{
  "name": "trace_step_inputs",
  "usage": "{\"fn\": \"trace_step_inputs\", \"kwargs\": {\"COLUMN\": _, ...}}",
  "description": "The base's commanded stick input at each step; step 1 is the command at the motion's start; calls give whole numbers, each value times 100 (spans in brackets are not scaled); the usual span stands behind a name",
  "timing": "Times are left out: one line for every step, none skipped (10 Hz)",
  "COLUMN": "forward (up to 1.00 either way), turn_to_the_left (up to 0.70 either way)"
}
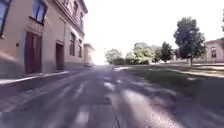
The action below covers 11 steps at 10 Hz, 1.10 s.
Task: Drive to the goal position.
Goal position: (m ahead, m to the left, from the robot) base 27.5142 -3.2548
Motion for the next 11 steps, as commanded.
{"fn": "trace_step_inputs", "kwargs": {"forward": 70, "turn_to_the_left": 0}}
{"fn": "trace_step_inputs", "kwargs": {"forward": 70, "turn_to_the_left": 0}}
{"fn": "trace_step_inputs", "kwargs": {"forward": 70, "turn_to_the_left": 0}}
{"fn": "trace_step_inputs", "kwargs": {"forward": 70, "turn_to_the_left": 0}}
{"fn": "trace_step_inputs", "kwargs": {"forward": 70, "turn_to_the_left": 0}}
{"fn": "trace_step_inputs", "kwargs": {"forward": 70, "turn_to_the_left": 0}}
{"fn": "trace_step_inputs", "kwargs": {"forward": 70, "turn_to_the_left": 0}}
{"fn": "trace_step_inputs", "kwargs": {"forward": 70, "turn_to_the_left": 0}}
{"fn": "trace_step_inputs", "kwargs": {"forward": 70, "turn_to_the_left": 0}}
{"fn": "trace_step_inputs", "kwargs": {"forward": 70, "turn_to_the_left": 0}}
{"fn": "trace_step_inputs", "kwargs": {"forward": 70, "turn_to_the_left": 0}}
